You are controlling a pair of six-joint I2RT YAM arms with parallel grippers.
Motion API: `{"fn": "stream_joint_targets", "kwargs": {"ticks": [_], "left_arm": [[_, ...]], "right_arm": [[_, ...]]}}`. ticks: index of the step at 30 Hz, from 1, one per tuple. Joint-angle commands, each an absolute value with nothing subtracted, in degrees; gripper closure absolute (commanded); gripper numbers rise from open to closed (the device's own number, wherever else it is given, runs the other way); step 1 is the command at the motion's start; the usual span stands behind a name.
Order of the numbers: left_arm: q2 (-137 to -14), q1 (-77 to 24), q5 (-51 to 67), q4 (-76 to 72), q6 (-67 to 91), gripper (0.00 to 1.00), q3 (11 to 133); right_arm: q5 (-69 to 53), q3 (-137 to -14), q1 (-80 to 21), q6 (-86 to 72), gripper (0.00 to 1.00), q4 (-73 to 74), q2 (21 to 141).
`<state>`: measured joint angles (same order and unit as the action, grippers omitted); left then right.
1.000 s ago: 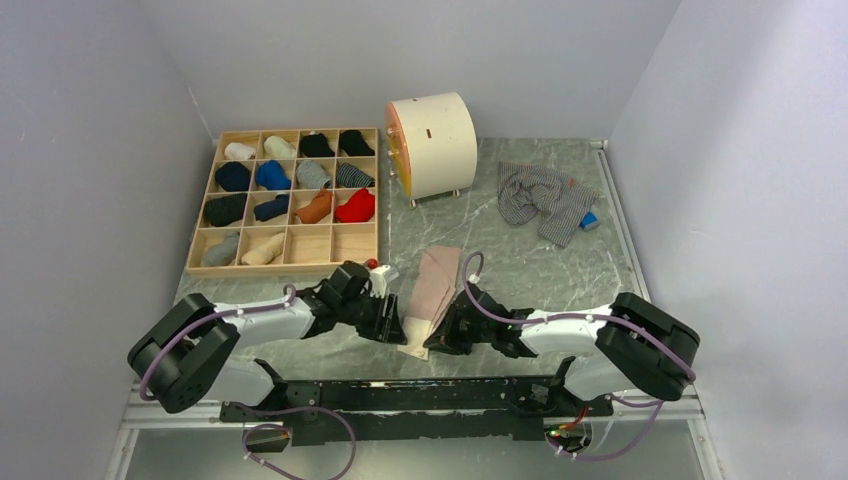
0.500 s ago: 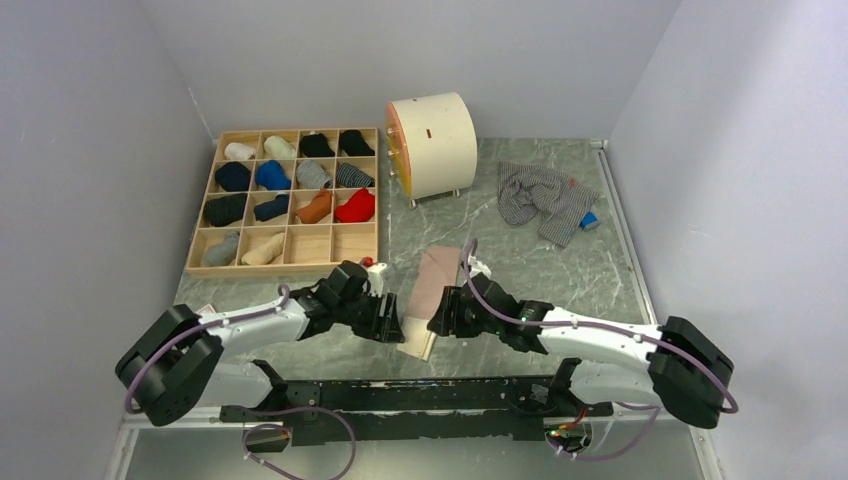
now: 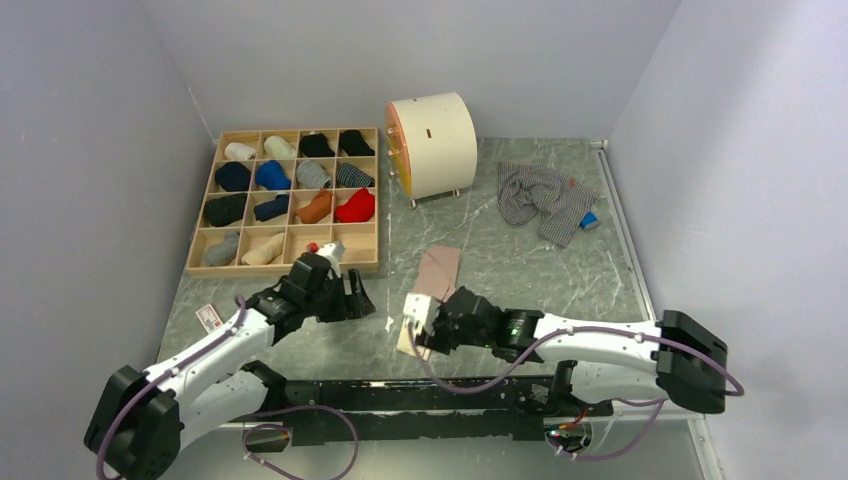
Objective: Roll the underwear
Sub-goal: Roll the underwear to the center of the board.
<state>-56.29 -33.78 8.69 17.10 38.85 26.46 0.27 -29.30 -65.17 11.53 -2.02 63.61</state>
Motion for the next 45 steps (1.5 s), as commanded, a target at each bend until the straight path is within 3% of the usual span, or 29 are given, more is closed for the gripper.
{"fn": "stream_joint_targets", "kwargs": {"ticks": [1, 12, 23, 31, 36, 43, 45], "left_arm": [[-52.68, -27.54, 10.46, 19.96, 40.39, 0.20, 25.95], [-52.29, -25.36, 11.62, 21.87, 38.86, 0.22, 26.27], [-51.26, -25.23, 12.08, 21.46, 39.02, 0.22, 25.84], [-52.32, -25.22, 12.74, 21.44, 38.33, 0.24, 26.19], [-51.71, -25.18, 12.71, 21.28, 38.48, 0.24, 26.01], [-51.92, -25.21, 13.22, 21.21, 38.38, 0.25, 26.02], [-51.77, -25.22, 13.43, 20.79, 38.30, 0.25, 25.83]], "right_arm": [[-3.58, -31.40, -69.68, 31.98, 0.48, 2.87, 67.67], [-11.37, -31.80, -73.69, 39.69, 0.43, 3.76, 72.60], [-3.67, -28.33, -74.00, 50.42, 0.43, 1.39, 75.11], [-5.99, -29.76, -73.82, 52.49, 0.55, 4.98, 78.56], [-8.21, -30.09, -73.78, 52.45, 0.57, 5.11, 80.31], [-7.83, -30.69, -73.65, 50.52, 0.84, 2.44, 82.10], [-7.85, -31.16, -73.39, 48.06, 1.00, 1.06, 83.48]]}}
